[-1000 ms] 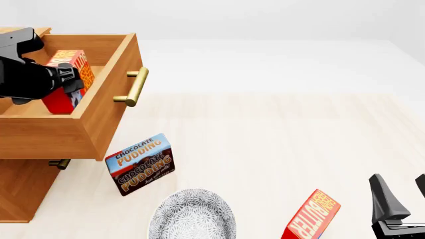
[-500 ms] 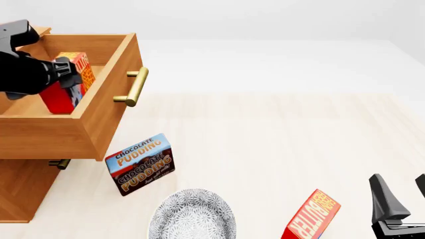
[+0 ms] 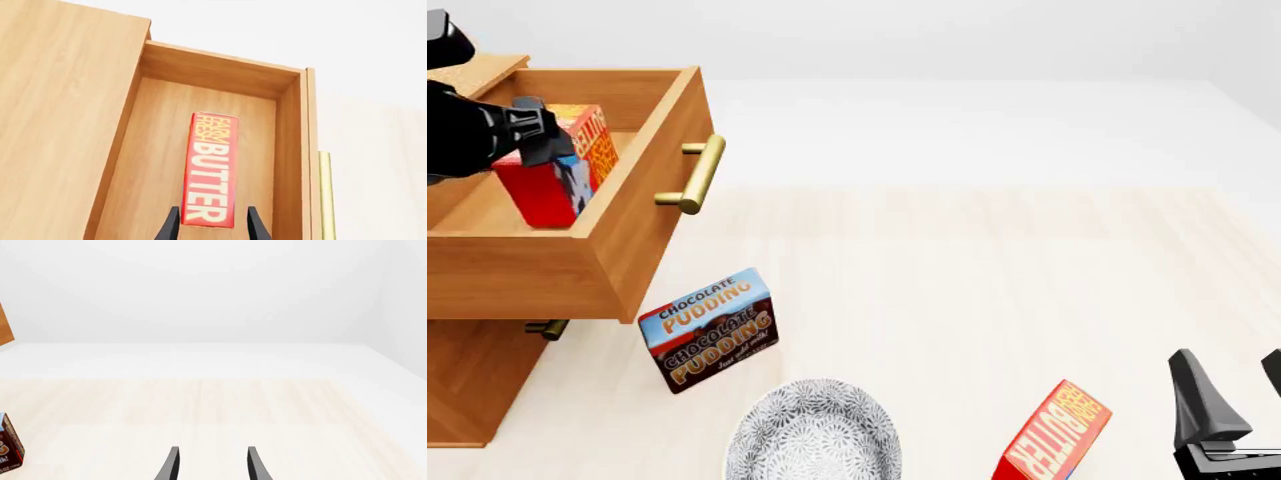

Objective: Put the butter at the front in the top drawer of the cabinet and close it.

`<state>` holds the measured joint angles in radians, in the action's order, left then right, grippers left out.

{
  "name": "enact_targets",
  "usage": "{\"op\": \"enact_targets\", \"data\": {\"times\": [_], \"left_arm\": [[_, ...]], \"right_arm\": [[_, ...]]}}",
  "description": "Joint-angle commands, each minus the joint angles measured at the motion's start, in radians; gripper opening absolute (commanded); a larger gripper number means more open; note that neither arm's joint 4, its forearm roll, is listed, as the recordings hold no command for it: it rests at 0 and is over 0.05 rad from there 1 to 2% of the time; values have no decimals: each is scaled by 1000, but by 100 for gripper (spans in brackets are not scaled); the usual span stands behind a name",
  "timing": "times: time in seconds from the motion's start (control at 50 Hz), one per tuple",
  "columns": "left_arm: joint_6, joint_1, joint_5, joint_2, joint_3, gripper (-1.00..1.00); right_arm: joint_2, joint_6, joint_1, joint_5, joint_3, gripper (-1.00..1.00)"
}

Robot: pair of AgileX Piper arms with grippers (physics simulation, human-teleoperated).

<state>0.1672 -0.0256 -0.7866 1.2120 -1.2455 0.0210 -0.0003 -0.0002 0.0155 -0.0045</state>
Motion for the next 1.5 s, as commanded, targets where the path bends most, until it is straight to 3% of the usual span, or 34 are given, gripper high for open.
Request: {"op": "enact_targets", "data": {"times": [0.02,0.38,0.54,0.7,0.94,1.5], "left_arm": [[-27,3,-71,-64,-28,100],[-105,41,-209,-172,-109,100],[-105,130,-255,-193,-182,100],[-155,187,-289,-205,-250,100],[-198,291,-266,-167,-334,100],[-153,546,-79,125,-456,100]], "right_arm": [[-7,0,0,-6,1,100],[-7,0,0,-6,1,100],[-8,0,0,-6,1,100],[-8,0,0,-6,1,100],[-7,0,0,-6,1,100],[-7,0,0,-6,1,100]]}}
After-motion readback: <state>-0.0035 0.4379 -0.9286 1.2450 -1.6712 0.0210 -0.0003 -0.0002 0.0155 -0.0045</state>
